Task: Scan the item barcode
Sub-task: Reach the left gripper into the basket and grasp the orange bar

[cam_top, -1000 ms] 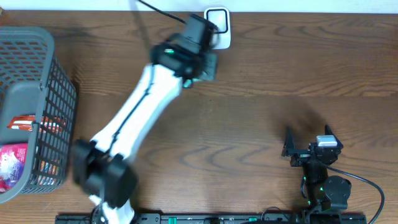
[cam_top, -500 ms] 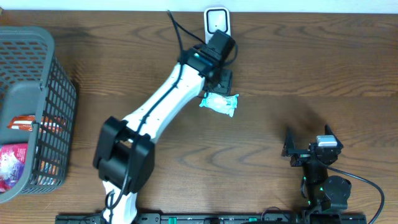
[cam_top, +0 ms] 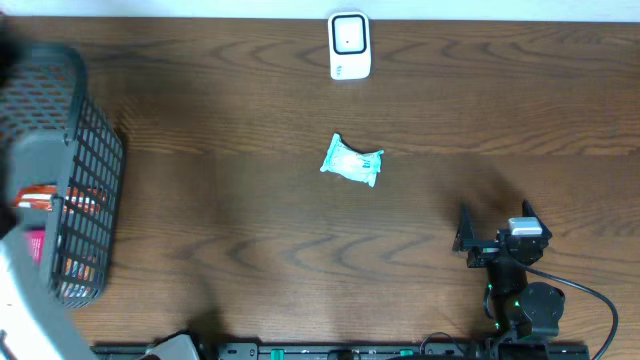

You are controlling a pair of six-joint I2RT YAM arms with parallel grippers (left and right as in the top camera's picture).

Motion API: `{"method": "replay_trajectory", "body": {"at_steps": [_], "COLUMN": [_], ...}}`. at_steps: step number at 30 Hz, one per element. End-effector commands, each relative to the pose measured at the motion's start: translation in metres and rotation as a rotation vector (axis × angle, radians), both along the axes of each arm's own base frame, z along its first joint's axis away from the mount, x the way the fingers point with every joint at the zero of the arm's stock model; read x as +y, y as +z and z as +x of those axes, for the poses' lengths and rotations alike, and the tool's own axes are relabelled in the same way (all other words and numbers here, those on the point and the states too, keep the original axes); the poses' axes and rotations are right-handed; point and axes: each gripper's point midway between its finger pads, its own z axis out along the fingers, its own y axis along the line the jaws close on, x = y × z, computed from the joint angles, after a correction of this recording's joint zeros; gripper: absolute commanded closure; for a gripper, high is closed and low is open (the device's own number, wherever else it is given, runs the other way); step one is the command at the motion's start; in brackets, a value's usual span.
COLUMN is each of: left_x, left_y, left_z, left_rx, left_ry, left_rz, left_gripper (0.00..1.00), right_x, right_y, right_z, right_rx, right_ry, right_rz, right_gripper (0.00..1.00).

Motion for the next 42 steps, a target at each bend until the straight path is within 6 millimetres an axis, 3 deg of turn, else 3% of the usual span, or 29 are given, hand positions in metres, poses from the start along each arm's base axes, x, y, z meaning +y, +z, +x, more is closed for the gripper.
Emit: {"method": "replay_trajectory", "body": {"at_steps": [1, 3, 6, 9, 14, 17, 22, 29, 36, 37, 38, 39, 40, 42], "left_x": [0.069, 0.083, 0.092, 0.095, 0.095, 0.091, 0.077, 0.073, 0.072, 0.072, 0.071, 0.071, 0.070, 0.069], "left_y": [-0.082, -0.122, -0.181, -0.236, -0.300, -0.328, -0.371, -0.419, -0.438, -0.439, -0.439, -0.439, -0.438, -0.433], "left_z": [-0.029, -0.044, -0.044, -0.034, -0.002, 0.021, 0.036, 0.032, 0.023, 0.023, 0.023, 0.022, 0.021, 0.019], "left_rx": [0.088, 0.145, 0.297, 0.434, 0.612, 0.668, 0.732, 0.820, 0.873, 0.875, 0.877, 0.878, 0.886, 0.890], "left_ry": [0.331, 0.438, 0.479, 0.481, 0.386, 0.326, 0.348, 0.387, 0.398, 0.399, 0.399, 0.398, 0.392, 0.393], "left_rz": [-0.275, -0.403, -0.506, -0.585, -0.614, -0.605, -0.663, -0.727, -0.757, -0.758, -0.758, -0.759, -0.759, -0.761], "left_gripper": [0.02, 0.02, 0.02, 0.02, 0.02, 0.02, 0.02, 0.02, 0.00, 0.19, 0.51, 0.76, 0.92, 0.93], "right_x": [-0.002, -0.002, -0.002, -0.002, -0.002, -0.002, -0.002, -0.002, -0.002, -0.002, -0.002, -0.002, -0.002, -0.002], "right_y": [0.000, 0.000, 0.000, 0.000, 0.000, 0.000, 0.000, 0.000, 0.000, 0.000, 0.000, 0.000, 0.000, 0.000], "right_z": [0.000, 0.000, 0.000, 0.000, 0.000, 0.000, 0.000, 0.000, 0.000, 0.000, 0.000, 0.000, 0.000, 0.000], "right_rx": [-0.002, -0.002, -0.002, -0.002, -0.002, -0.002, -0.002, -0.002, -0.002, -0.002, -0.002, -0.002, -0.002, -0.002], "right_ry": [-0.007, -0.007, -0.007, -0.007, -0.007, -0.007, -0.007, -0.007, -0.007, -0.007, -0.007, -0.007, -0.007, -0.007], "right_rz": [-0.008, -0.008, -0.008, -0.008, -0.008, -0.008, -0.008, -0.008, -0.008, -0.008, -0.008, -0.008, -0.008, -0.008], "right_gripper": [0.01, 0.01, 0.01, 0.01, 0.01, 0.01, 0.01, 0.01, 0.01, 0.01, 0.01, 0.01, 0.01, 0.01]}}
